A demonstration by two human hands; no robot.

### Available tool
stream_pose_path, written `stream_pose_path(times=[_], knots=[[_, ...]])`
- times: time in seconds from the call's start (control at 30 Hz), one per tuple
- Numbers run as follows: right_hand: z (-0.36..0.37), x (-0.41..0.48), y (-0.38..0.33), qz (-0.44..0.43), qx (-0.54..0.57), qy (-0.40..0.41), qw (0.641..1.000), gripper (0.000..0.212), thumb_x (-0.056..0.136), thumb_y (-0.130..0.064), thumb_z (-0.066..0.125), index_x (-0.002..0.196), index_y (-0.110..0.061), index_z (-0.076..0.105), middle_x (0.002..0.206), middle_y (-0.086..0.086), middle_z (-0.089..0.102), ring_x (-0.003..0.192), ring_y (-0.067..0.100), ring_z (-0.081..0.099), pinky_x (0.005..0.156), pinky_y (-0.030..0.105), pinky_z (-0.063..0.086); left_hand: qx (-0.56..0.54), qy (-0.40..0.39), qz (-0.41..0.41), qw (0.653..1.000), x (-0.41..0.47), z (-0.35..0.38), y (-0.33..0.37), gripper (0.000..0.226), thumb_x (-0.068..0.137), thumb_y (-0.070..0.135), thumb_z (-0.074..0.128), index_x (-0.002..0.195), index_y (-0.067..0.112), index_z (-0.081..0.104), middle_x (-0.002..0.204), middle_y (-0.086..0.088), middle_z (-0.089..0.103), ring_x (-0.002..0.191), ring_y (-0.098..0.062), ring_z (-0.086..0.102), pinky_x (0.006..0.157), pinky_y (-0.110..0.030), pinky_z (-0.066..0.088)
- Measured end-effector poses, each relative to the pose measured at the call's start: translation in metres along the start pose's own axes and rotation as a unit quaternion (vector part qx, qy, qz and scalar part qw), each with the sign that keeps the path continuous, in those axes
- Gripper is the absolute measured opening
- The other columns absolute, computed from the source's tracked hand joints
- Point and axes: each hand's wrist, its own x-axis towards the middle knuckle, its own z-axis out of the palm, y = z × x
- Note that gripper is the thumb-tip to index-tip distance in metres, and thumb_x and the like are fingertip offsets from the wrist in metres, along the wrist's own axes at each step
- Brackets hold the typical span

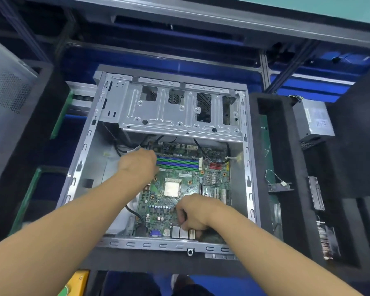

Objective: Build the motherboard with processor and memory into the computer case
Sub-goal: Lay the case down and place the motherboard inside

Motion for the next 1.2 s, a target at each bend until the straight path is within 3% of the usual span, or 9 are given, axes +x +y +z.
stream_pose_path(times=[0.1,0.2,0.33,0.47,0.6,0.7,0.8,1.0,1.2], knots=[[0.000,-0.001,-0.001,0.012,0.010,0.001,1.000,0.017,0.093,-0.006,0.070,0.109,-0.009,0.069,0.118,0.006,0.068,0.075,0.023,0.076,0.057,0.025,0.053,0.048,0.028,0.007,0.998,0.008,0.007,-0.001,0.031,0.100,0.038,0.047,0.113,0.012,0.058,0.106,-0.004,0.061,0.091,-0.026,0.061,0.062,-0.032,0.041],[0.000,-0.002,0.001,0.018,0.034,-0.004,0.999,0.014,0.092,-0.008,0.072,0.106,-0.011,0.069,0.103,0.002,0.068,0.075,0.026,0.076,0.057,0.024,0.053,0.070,0.046,0.033,0.996,0.015,0.007,-0.009,0.035,0.095,0.050,0.049,0.089,0.016,0.050,0.080,0.001,0.049,0.074,-0.022,0.053,0.050,-0.028,0.034],[0.000,-0.002,0.003,0.019,0.051,-0.010,0.998,0.021,0.090,-0.006,0.073,0.108,-0.015,0.069,0.086,-0.005,0.061,0.072,0.025,0.076,0.055,0.024,0.054,-0.082,0.077,0.176,0.978,0.019,0.010,-0.014,0.043,0.094,0.049,0.051,0.063,0.020,0.048,0.059,0.003,0.053,0.055,-0.017,0.060,0.056,-0.029,0.049],[0.000,-0.004,0.002,0.031,0.066,-0.010,0.997,0.016,0.089,-0.007,0.073,0.104,-0.012,0.069,0.089,-0.002,0.068,0.075,0.025,0.076,0.063,0.025,0.057,-0.197,-0.130,0.363,0.901,0.004,0.010,-0.005,0.022,0.087,0.039,0.069,0.078,0.022,0.058,0.066,-0.002,0.068,0.051,-0.009,0.068,0.050,-0.028,0.050],[0.000,-0.009,0.005,0.088,0.097,-0.012,0.991,0.016,0.090,-0.017,0.075,0.101,-0.007,0.070,0.058,-0.010,0.070,0.063,0.019,0.072,0.081,0.029,0.059,-0.218,-0.360,0.352,0.836,-0.006,0.028,0.002,0.019,0.081,0.027,0.078,0.094,0.015,0.071,0.079,-0.003,0.075,0.065,-0.013,0.071,0.050,-0.025,0.054],[0.001,-0.011,0.006,0.121,0.098,-0.020,0.988,0.029,0.093,-0.026,0.072,0.106,0.000,0.071,0.073,0.002,0.076,0.062,0.019,0.071,0.077,0.027,0.058,-0.216,-0.370,0.366,0.826,-0.011,0.040,0.006,0.027,0.082,0.020,0.078,0.107,0.011,0.072,0.089,-0.002,0.076,0.069,-0.008,0.070,0.057,-0.022,0.056],[0.004,-0.009,0.006,0.123,0.126,-0.046,0.983,0.032,0.099,-0.018,0.065,0.110,0.011,0.067,0.090,0.017,0.076,0.056,0.019,0.065,0.067,0.028,0.058,-0.214,-0.347,0.375,0.832,-0.015,0.044,0.013,0.026,0.082,0.016,0.077,0.105,0.009,0.070,0.075,0.007,0.073,0.057,-0.001,0.067,0.055,-0.017,0.053],[0.007,-0.009,0.007,0.102,0.133,-0.034,0.985,0.022,0.097,-0.010,0.064,0.109,0.008,0.067,0.095,0.021,0.076,0.059,0.020,0.064,0.066,0.025,0.057,-0.182,-0.297,0.396,0.850,-0.020,0.050,0.018,0.020,0.082,0.018,0.077,0.099,0.007,0.073,0.075,0.004,0.074,0.054,-0.002,0.066,0.062,-0.018,0.055],[0.008,-0.010,0.007,0.083,0.119,-0.041,0.989,0.016,0.095,-0.007,0.066,0.106,0.004,0.068,0.076,0.011,0.070,0.054,0.014,0.063,0.070,0.025,0.058,-0.248,-0.364,0.348,0.828,-0.025,0.054,0.021,0.021,0.084,0.005,0.074,0.100,-0.007,0.070,0.083,-0.009,0.074,0.058,-0.007,0.068,0.065,-0.020,0.058]])
